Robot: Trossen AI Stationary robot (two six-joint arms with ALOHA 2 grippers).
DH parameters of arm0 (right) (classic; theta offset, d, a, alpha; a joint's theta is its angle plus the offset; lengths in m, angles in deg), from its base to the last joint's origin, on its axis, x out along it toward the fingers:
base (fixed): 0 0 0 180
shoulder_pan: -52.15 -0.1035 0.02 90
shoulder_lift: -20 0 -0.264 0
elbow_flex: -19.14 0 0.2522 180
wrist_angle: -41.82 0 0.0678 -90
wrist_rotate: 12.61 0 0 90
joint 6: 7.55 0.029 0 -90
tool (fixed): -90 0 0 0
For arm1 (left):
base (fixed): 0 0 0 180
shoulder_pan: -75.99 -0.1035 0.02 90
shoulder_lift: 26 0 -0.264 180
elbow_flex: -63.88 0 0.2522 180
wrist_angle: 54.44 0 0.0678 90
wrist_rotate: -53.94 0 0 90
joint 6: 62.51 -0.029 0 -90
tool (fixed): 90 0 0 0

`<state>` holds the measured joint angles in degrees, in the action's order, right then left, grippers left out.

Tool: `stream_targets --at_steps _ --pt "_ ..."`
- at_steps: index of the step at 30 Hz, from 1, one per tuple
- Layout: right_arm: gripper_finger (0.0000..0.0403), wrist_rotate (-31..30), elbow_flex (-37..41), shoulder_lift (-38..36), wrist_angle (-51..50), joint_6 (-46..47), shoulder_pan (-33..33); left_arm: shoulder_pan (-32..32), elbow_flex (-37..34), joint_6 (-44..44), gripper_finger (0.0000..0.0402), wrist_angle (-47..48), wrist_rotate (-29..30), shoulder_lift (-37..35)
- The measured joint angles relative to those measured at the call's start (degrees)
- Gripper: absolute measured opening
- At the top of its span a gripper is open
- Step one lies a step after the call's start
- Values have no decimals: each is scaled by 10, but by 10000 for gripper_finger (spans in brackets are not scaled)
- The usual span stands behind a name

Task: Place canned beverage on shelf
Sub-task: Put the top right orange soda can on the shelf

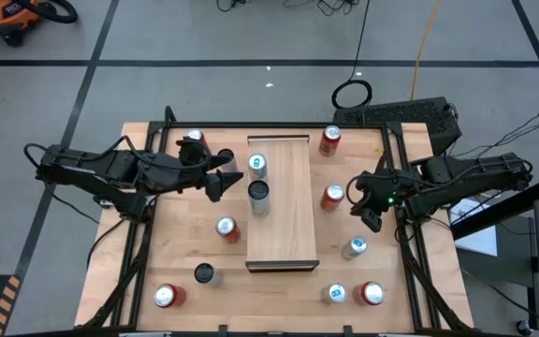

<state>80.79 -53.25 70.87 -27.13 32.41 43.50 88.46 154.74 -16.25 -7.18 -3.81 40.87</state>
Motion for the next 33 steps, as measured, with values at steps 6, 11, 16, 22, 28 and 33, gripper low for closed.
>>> stream_targets --at_steps 6,11,16,22,28,33 --pt "79 -1 0 0 0 0 0 0 0 5 393 1 -1 11" --pt "104 -1 0 0 6 41 0 0 0 6 393 2 -6 21" --pt "138 -23 0 0 34 89 0 0 0 6 393 2 -14 21" --pt "182 -102 0 0 53 123 6 0 0 -7 393 1 -12 21" --pt "219 -110 -11 3 91 119 31 -2 0 -20 393 0 0 21" --pt "235 -124 -66 33 80 39 63 -2 0 -48 393 2 12 21"
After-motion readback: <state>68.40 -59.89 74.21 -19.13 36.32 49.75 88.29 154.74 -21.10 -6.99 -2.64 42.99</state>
